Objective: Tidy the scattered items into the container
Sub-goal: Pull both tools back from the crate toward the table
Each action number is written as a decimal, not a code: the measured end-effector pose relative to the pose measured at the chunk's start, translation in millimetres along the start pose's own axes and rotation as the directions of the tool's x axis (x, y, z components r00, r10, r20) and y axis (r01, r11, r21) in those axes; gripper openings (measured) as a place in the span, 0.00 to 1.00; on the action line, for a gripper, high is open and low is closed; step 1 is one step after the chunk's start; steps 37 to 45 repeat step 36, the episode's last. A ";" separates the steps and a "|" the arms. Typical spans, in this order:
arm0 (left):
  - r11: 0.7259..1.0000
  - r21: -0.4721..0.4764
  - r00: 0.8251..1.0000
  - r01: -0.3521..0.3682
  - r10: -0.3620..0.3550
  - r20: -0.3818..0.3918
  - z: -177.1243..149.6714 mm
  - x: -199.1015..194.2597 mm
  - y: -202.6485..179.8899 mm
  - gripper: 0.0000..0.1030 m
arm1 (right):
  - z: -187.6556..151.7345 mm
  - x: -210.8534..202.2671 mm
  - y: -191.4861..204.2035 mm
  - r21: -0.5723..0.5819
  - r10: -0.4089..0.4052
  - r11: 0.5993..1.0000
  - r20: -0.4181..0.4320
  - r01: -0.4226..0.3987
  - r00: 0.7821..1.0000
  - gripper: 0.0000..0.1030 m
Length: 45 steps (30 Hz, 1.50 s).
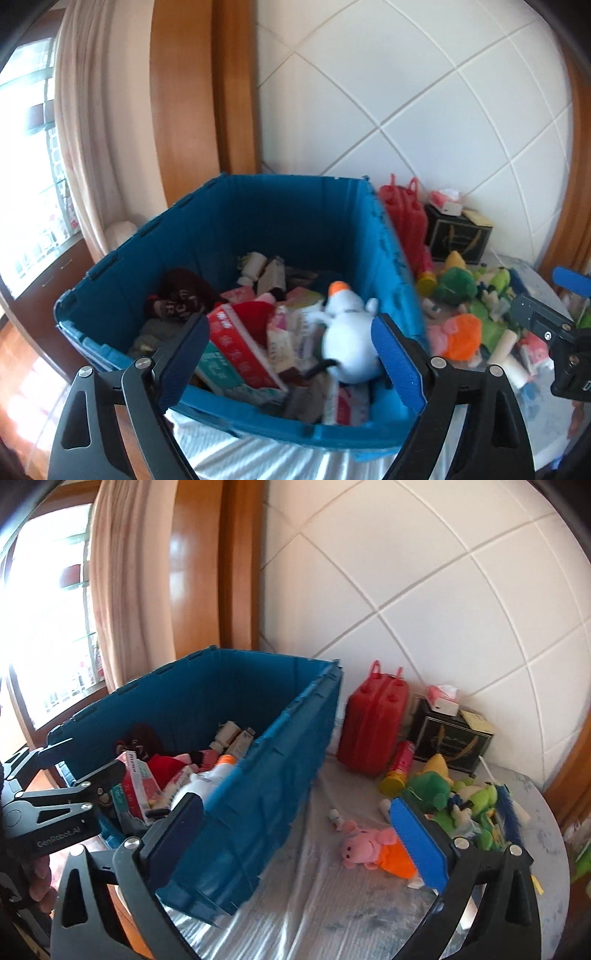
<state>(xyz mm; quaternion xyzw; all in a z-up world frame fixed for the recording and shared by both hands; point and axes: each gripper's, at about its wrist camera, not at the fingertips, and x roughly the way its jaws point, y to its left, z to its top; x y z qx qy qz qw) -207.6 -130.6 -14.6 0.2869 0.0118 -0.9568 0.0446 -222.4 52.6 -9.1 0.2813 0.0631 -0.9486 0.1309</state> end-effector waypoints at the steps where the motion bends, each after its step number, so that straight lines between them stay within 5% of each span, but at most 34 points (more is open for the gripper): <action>1: 0.999 0.010 0.999 0.039 -0.039 0.008 -3.2 -4.8 -14.1 0.92 | -6.2 -8.2 -13.0 0.019 -0.020 1.000 0.003 0.020 1.000 1.00; 7: 0.988 0.049 0.989 0.145 -0.146 0.016 -23.9 -34.6 -95.3 0.99 | -48.8 -53.8 -88.0 0.106 -0.148 0.983 -0.025 0.150 0.989 1.00; 18: 0.995 0.071 0.998 0.068 -0.066 -0.020 -87.7 -104.9 -195.9 0.99 | -133.9 -138.4 -170.0 0.121 -0.127 0.984 -0.056 0.133 0.990 1.00; 34: 0.996 0.078 0.999 0.040 -0.042 0.025 -97.6 -170.4 -181.7 0.99 | -156.4 -194.7 -171.2 0.162 -0.109 0.980 -0.039 0.114 0.993 1.00; 45: 0.995 0.085 0.999 0.046 -0.048 0.025 -98.3 -173.5 -178.8 0.99 | -156.2 -199.1 -165.9 0.173 -0.119 0.978 -0.014 0.119 0.993 1.00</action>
